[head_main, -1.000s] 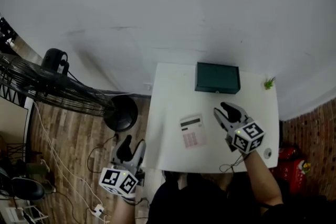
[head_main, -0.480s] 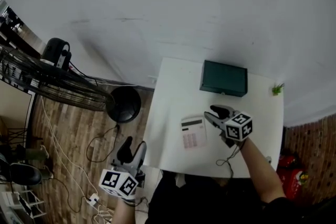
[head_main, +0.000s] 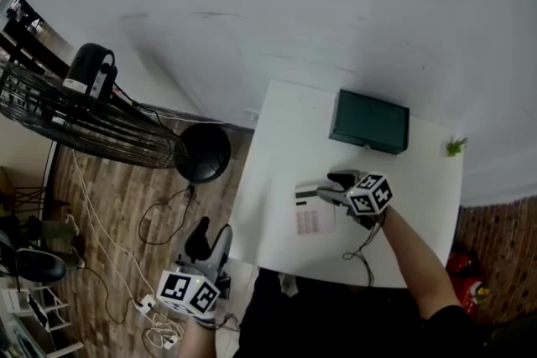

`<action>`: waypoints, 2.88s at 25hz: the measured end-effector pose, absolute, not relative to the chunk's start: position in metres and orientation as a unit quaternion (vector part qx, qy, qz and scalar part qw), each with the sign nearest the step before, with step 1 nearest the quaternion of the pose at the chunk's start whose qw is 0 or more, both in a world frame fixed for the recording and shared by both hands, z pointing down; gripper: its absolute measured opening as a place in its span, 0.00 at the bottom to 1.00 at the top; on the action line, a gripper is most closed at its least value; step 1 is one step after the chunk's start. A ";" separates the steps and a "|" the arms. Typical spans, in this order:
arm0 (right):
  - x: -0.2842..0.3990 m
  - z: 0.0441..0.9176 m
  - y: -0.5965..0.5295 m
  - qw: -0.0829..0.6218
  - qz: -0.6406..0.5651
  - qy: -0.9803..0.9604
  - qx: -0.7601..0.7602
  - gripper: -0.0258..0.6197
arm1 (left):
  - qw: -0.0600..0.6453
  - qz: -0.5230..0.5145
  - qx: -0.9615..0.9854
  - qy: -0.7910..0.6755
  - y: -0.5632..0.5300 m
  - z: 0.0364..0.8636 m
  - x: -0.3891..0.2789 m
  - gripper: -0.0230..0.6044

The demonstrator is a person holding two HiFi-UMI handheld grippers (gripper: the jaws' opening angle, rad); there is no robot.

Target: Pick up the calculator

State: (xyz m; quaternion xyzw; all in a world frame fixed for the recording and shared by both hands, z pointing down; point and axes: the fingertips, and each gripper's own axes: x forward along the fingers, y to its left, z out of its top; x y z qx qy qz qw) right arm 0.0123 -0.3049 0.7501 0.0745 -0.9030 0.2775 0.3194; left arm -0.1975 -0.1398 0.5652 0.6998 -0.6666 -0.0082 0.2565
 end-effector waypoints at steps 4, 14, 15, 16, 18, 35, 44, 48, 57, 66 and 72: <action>0.005 0.766 -0.296 0.344 0.284 -0.895 0.024 0.43 | 0.259 -0.007 0.694 -0.672 -0.139 0.567 -0.198 0.39; -0.004 0.781 -0.278 0.367 0.288 -0.881 -0.081 0.36 | 0.261 0.004 0.684 -0.681 -0.123 0.570 -0.198 0.39; -0.004 0.781 -0.276 0.371 0.288 -0.878 -0.089 0.34 | 0.261 0.005 0.684 -0.681 -0.122 0.569 -0.197 0.39; -0.005 0.782 -0.273 0.374 0.288 -0.876 -0.096 0.33 | 0.260 0.005 0.685 -0.681 -0.122 0.569 -0.196 0.39; -0.005 0.784 -0.270 0.381 0.283 -0.875 -0.101 0.31 | 0.259 0.006 0.686 -0.680 -0.120 0.566 -0.195 0.39; 0.001 0.732 -0.246 0.323 0.315 -0.891 -0.039 0.13 | 0.239 0.005 0.721 -0.650 -0.133 0.542 -0.186 0.39; 0.008 0.712 -0.231 0.282 0.333 -0.899 0.019 0.12 | 0.233 -0.004 0.742 -0.629 -0.136 0.530 -0.176 0.38; 0.011 0.692 -0.231 0.241 0.354 -0.902 0.045 0.12 | 0.231 -0.010 0.748 -0.622 -0.136 0.525 -0.173 0.38; 0.015 0.641 -0.231 0.159 0.379 -0.905 0.105 0.12 | 0.233 -0.011 0.768 -0.596 -0.141 0.519 -0.162 0.38; 0.027 0.560 -0.240 0.050 0.365 -0.911 0.185 0.12 | 0.234 -0.015 0.782 -0.578 -0.148 0.515 -0.159 0.38; 0.034 0.499 -0.245 0.000 0.316 -0.923 0.220 0.12 | 0.210 -0.023 0.787 -0.579 -0.163 0.501 -0.171 0.38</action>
